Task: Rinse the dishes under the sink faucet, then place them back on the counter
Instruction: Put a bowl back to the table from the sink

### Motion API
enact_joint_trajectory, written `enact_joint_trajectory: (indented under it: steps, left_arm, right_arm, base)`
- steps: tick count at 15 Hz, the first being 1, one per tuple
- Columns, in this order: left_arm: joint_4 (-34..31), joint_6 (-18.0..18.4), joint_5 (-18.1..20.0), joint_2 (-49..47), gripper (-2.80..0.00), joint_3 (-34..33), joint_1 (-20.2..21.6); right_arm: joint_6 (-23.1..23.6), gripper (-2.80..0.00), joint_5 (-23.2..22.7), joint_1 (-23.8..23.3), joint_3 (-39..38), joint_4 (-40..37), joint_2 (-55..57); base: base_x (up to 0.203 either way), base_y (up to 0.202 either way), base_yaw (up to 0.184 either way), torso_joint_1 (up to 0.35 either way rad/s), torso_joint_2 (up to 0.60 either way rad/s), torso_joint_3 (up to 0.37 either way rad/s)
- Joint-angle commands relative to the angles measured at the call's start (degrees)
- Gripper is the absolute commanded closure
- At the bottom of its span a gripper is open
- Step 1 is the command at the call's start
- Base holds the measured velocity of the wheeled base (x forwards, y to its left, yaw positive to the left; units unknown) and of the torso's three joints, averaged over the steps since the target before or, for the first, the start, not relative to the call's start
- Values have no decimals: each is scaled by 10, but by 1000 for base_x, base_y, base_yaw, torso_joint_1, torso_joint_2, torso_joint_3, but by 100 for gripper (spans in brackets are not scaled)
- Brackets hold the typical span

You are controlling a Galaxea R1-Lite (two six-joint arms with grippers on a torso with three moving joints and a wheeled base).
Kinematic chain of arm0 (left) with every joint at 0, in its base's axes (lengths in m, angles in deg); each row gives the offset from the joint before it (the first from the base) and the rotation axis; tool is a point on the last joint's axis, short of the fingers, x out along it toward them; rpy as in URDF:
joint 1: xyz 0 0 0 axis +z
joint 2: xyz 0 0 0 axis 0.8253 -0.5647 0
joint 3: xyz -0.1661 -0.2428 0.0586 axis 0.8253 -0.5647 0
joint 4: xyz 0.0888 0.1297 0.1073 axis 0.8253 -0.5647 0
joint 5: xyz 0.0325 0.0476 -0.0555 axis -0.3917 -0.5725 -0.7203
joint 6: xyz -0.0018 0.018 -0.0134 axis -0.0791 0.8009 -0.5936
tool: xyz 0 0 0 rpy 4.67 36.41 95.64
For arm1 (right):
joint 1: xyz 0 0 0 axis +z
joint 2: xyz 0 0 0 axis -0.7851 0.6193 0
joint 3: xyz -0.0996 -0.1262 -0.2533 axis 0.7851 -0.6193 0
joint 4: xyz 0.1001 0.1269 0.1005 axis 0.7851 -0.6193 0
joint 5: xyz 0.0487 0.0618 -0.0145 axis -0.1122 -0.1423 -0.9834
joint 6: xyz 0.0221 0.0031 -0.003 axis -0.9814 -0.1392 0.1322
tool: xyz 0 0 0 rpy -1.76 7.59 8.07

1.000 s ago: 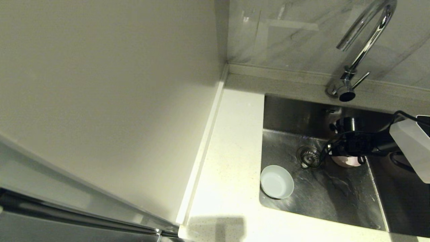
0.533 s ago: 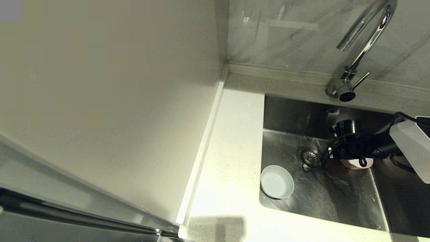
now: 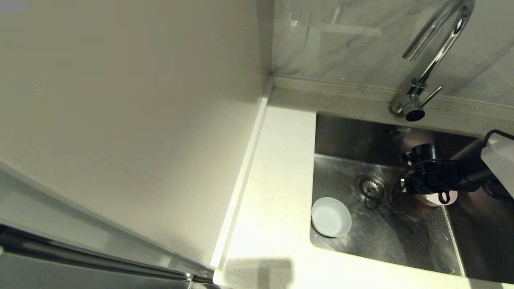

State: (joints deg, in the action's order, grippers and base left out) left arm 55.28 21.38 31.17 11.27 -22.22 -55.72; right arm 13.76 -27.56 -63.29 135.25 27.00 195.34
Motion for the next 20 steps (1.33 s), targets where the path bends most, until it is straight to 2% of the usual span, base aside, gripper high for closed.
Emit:
enact_joint_trajectory:
  steps: [1,4,7,10,12,14,16,18,20]
  left_arm:
    - [0,0,0,0,0,-2,0]
    - [0,0,0,0,0,-2,0]
    - [0,0,0,0,0,-2,0]
    - [0,0,0,0,0,-2,0]
    - [0,0,0,0,0,-2,0]
    - [0,0,0,0,0,-2,0]
    - [0,0,0,0,0,-2,0]
    - [0,0,-1,0,0,-2,0]
    - [0,0,0,0,0,-2,0]
  right_arm:
    - [-2,0,-35,-3,-58,-2,-57]
    - [-1,0,-149,-16,-180,-6,-174]
    - [-1,0,-213,-24,-299,-23,-312]
    - [-6,0,-255,-15,-356,-139,-440]
    - [-34,0,-274,14,-363,-237,-505]
    - [-105,0,-320,73,-345,-286,-537]
    - [-198,0,-388,123,-277,-345,-546]
    - [-295,0,-474,152,-192,-398,-535]
    - [-408,0,-582,163,-118,-424,-511]
  base:
    - [0,0,0,0,0,0]
    - [0,0,0,0,0,0]
    - [0,0,0,0,0,0]
    - [0,0,0,0,0,0]
    - [0,0,0,0,0,0]
    - [0,0,0,0,0,0]
    - [0,0,0,0,0,0]
    - [0,0,0,0,0,0]
    - [0,0,0,0,0,0]
